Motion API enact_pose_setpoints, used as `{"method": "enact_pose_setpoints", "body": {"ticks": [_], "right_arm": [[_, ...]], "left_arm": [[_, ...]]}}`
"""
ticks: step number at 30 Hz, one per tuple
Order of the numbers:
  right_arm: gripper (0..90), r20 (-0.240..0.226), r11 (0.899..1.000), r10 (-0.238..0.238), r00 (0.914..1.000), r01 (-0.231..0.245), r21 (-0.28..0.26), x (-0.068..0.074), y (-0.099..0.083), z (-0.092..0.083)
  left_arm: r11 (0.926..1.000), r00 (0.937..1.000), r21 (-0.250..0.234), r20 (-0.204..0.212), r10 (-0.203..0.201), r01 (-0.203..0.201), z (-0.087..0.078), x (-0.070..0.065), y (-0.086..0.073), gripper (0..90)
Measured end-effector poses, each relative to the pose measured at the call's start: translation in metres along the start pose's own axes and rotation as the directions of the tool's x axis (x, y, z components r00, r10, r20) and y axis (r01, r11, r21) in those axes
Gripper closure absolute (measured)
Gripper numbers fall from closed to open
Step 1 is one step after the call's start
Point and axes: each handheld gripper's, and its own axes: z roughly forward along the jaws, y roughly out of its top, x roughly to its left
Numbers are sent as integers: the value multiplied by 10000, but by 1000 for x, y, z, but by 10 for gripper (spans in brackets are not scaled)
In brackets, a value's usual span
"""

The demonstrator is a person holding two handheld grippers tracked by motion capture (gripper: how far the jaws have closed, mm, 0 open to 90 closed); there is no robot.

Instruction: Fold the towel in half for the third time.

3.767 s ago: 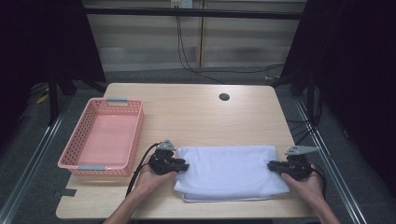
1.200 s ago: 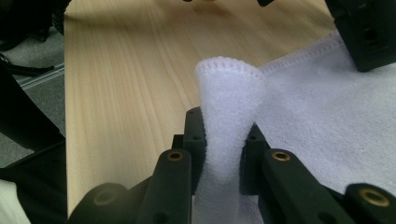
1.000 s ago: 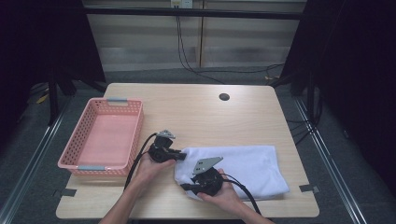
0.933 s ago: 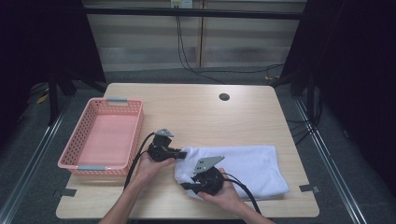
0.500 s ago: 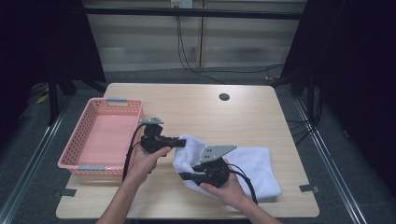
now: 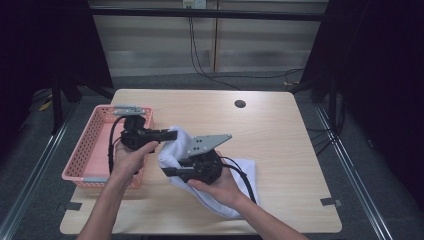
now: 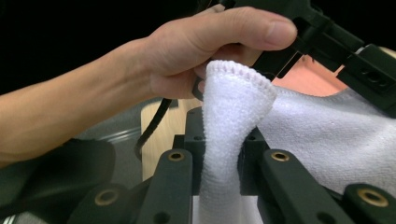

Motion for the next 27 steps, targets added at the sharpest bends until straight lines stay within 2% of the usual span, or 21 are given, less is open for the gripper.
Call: {"method": "enact_pose_setpoints", "body": {"ticks": [3, 6, 11, 12, 13, 15, 19, 21, 23, 25, 27], "right_arm": [[794, -107, 9998, -59, 9999, 57, -199, 2, 8, 5], [794, -58, 9999, -102, 9999, 101, -122, 3, 5, 6], [790, 256, 9999, 140, 9996, -140, 11, -1, -15, -4], [791, 365, 9997, 229, 9991, -229, -5, -1, -19, -7], [790, 473, 9996, 288, 9985, -289, 12, -3, -24, -11], [790, 613, 9989, 473, 9970, -470, -48, -5, -33, -21], [783, 1157, 9980, 629, 9913, -634, 8, -6, -52, -42], [781, 1221, 9975, 644, 9904, -675, 214, -8, -63, -51], [781, 1200, 9949, 893, 9888, -941, 357, -11, -76, -59], [781, 1384, 9925, 960, 9857, -1054, 624, -13, -89, -64], [779, 1408, 9889, 1325, 9811, -1405, 484, -14, -100, -71]], "left_arm": [[9998, 9997, -66, -199, 161, -163, -9, 0, 2, 802], [9998, 9997, 78, -140, 182, -181, -4, 1, -2, 798], [9977, 9998, 671, -169, 126, -114, 26, -2, -13, 795], [9977, 9998, 671, -169, 126, -114, 26, -2, -13, 793], [9966, 9998, 813, -124, 171, -161, 38, -4, -15, 792], [9969, 9999, 771, -39, 147, -143, 50, -8, -15, 789], [9940, 9995, 1053, 98, 300, -308, 71, -16, -17, 786], [9927, 9986, 1085, 149, 511, -525, 80, -21, -21, 783], [9914, 9990, 1250, 302, 338, -374, 90, -22, -26, 782], [9882, 9992, 1493, 267, 311, -348, 102, -24, -32, 781], [9852, 9987, 1672, 408, 306, -371, 114, -27, -36, 778]]}}
